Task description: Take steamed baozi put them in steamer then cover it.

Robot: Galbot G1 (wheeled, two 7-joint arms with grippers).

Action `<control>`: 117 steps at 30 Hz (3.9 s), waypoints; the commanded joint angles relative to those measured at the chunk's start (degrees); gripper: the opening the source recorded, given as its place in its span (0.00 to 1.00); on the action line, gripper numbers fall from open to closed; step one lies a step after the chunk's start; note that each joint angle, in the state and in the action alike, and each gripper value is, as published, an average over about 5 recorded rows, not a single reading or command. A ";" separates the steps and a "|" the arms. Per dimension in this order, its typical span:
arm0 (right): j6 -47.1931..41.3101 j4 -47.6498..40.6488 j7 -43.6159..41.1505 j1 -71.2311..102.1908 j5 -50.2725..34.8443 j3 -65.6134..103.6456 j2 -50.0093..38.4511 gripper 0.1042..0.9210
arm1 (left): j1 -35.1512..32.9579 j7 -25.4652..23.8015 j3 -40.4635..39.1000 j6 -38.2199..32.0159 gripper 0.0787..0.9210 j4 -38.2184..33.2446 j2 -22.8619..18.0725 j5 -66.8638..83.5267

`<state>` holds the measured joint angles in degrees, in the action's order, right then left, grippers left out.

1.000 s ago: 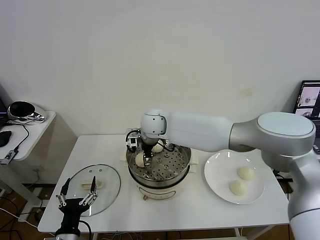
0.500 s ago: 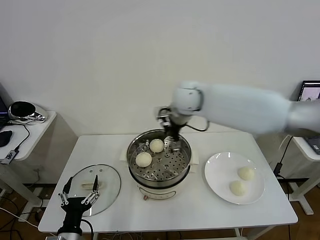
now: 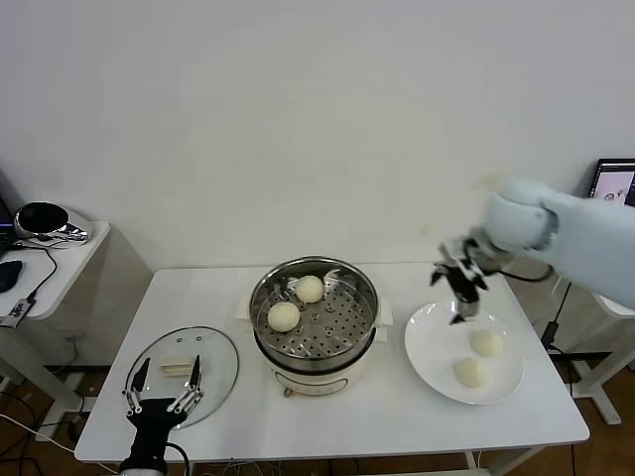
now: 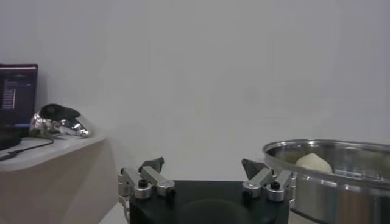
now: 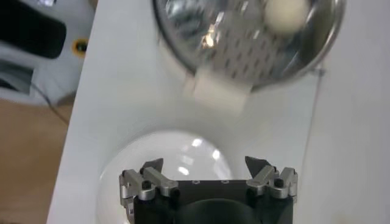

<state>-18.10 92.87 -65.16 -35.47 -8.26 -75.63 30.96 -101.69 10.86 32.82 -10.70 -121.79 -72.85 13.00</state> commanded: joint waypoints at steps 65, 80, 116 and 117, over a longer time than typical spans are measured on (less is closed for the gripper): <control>12.86 -7.82 1.68 -9.98 -7.40 6.96 17.59 0.56 | 0.41 0.53 0.62 -0.40 0.88 0.34 -0.30 0.23; 31.55 -6.05 8.50 -2.54 1.59 -2.94 35.24 0.58 | 0.12 0.90 2.10 -0.72 0.88 -1.38 -1.13 0.60; 35.42 -5.01 7.51 -5.64 9.43 -3.01 28.73 0.87 | 1.08 1.27 1.81 -0.73 0.88 -0.87 -1.39 0.89; 33.22 -4.43 7.02 -6.90 8.23 -2.64 26.75 0.87 | 1.13 1.27 1.77 -0.73 0.88 -0.84 -1.34 0.89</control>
<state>19.91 86.44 -56.39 -34.86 4.72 -80.27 66.52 -100.62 12.17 34.68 -11.45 -122.65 -74.36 13.89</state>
